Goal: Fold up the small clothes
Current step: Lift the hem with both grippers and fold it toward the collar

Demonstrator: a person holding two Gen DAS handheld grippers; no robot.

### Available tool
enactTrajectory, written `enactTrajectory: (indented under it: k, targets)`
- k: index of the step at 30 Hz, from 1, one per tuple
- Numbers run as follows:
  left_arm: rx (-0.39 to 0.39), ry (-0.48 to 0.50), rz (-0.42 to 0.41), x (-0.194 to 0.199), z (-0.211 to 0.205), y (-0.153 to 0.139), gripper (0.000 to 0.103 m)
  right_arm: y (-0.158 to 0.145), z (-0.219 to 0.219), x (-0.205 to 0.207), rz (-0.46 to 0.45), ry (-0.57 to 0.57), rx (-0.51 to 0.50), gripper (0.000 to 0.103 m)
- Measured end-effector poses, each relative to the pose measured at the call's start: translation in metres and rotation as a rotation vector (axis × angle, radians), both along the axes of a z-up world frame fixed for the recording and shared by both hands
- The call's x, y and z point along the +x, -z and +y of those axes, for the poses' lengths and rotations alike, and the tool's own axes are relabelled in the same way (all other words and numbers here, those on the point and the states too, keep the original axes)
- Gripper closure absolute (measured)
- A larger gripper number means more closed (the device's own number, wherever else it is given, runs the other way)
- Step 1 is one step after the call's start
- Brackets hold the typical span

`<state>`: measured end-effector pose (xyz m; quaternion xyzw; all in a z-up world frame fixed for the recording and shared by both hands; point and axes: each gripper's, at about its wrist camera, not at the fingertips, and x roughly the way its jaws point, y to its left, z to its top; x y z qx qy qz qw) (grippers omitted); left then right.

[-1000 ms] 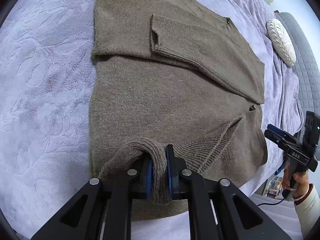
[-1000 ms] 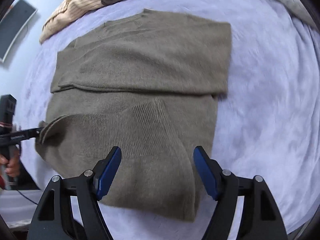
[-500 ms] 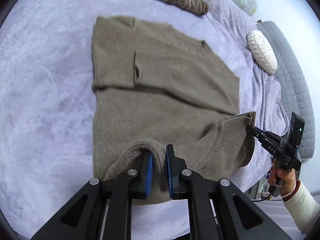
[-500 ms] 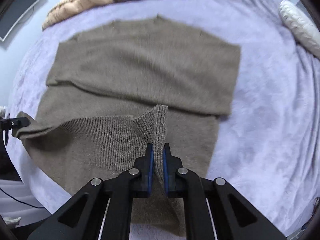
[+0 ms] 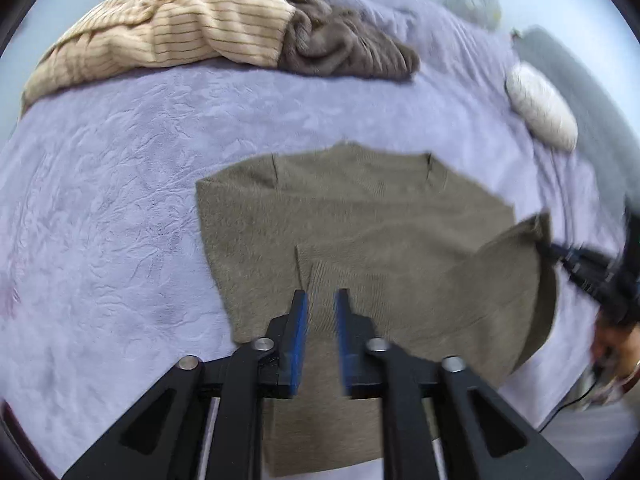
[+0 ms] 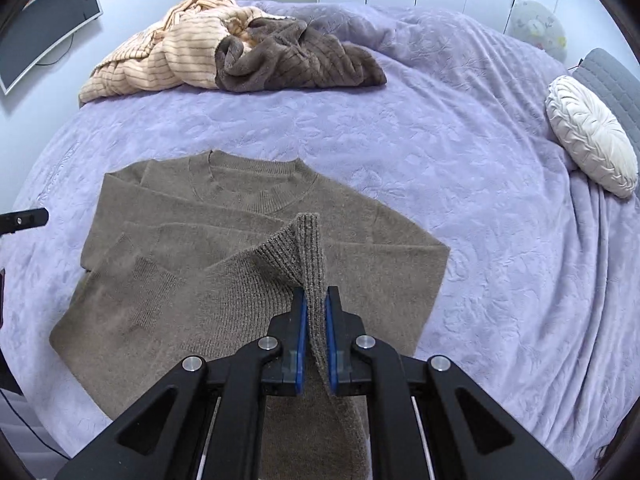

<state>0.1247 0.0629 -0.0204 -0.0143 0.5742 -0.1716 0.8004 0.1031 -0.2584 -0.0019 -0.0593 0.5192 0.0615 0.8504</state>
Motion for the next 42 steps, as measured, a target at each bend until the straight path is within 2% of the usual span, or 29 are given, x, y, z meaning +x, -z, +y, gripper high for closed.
enactTrajectory:
  k: [1, 2, 4, 7, 8, 9, 10, 11, 12, 13, 14, 18, 22, 26, 28, 32, 35, 39, 42]
  targets:
    - [0.033, 0.019, -0.006, -0.002, -0.005, 0.006, 0.01, 0.002, 0.0, -0.001, 0.007, -0.001, 0.001, 0.094]
    - [0.047, 0.03, -0.028, -0.005, -0.009, 0.01, 0.002, 0.006, 0.002, -0.001, 0.014, -0.001, 0.003, 0.094]
    - [0.057, 0.067, -0.01, -0.004, -0.017, 0.021, 0.001, 0.009, 0.0, -0.005, 0.023, 0.002, 0.011, 0.094]
    - [0.073, 0.064, 0.052, 0.01, -0.027, 0.044, 0.002, 0.012, -0.004, -0.007, 0.031, 0.015, 0.025, 0.094]
    - [0.082, 0.059, 0.083, 0.016, -0.029, 0.054, 0.009, 0.013, -0.005, -0.006, 0.035, 0.023, 0.032, 0.094]
    - [0.094, 0.054, 0.109, 0.019, -0.031, 0.063, 0.036, 0.014, -0.007, -0.006, 0.038, 0.03, 0.038, 0.094]
    - [0.112, 0.046, 0.152, 0.024, -0.031, 0.073, 0.051, 0.015, -0.008, -0.006, 0.042, 0.038, 0.045, 0.094]
    - [0.112, 0.041, 0.201, 0.026, -0.03, 0.083, 0.076, 0.016, -0.009, -0.007, 0.043, 0.045, 0.049, 0.094]
    - [0.086, 0.029, 0.229, 0.026, -0.027, 0.088, 0.083, 0.017, -0.01, -0.008, 0.044, 0.049, 0.05, 0.094]
    - [0.071, 0.022, 0.213, 0.023, -0.024, 0.086, 0.084, 0.017, -0.01, -0.009, 0.046, 0.053, 0.052, 0.094]
    - [0.069, 0.027, 0.187, 0.019, -0.022, 0.08, 0.094, 0.017, -0.011, -0.011, 0.048, 0.054, 0.055, 0.094]
    - [-0.023, 0.029, 0.094, -0.004, -0.01, 0.038, 0.095, 0.014, -0.013, -0.023, 0.037, 0.06, 0.045, 0.094]
    - [-0.081, 0.003, -0.007, -0.01, 0.001, -0.007, 0.095, -0.001, -0.017, -0.033, -0.004, 0.085, 0.061, 0.094]
    - [-0.105, -0.011, -0.096, 0.008, 0.005, -0.041, 0.095, -0.021, -0.019, -0.023, -0.062, 0.081, 0.051, 0.094]
    - [-0.097, -0.019, -0.134, 0.027, 0.002, -0.047, 0.095, -0.029, -0.021, -0.01, -0.085, 0.075, 0.045, 0.094]
    - [-0.095, -0.059, -0.171, 0.067, -0.004, -0.038, 0.095, -0.033, -0.023, 0.031, -0.113, 0.066, 0.041, 0.094]
    - [-0.041, -0.073, -0.18, 0.093, -0.014, -0.011, 0.095, -0.02, -0.023, 0.066, -0.115, 0.055, 0.033, 0.094]
    - [0.03, -0.093, -0.14, 0.116, -0.025, 0.042, 0.095, 0.029, -0.022, 0.109, -0.057, 0.059, 0.007, 0.094]
    - [0.078, -0.102, -0.113, 0.126, -0.029, 0.077, 0.094, 0.069, -0.029, 0.124, -0.002, 0.095, 0.032, 0.094]
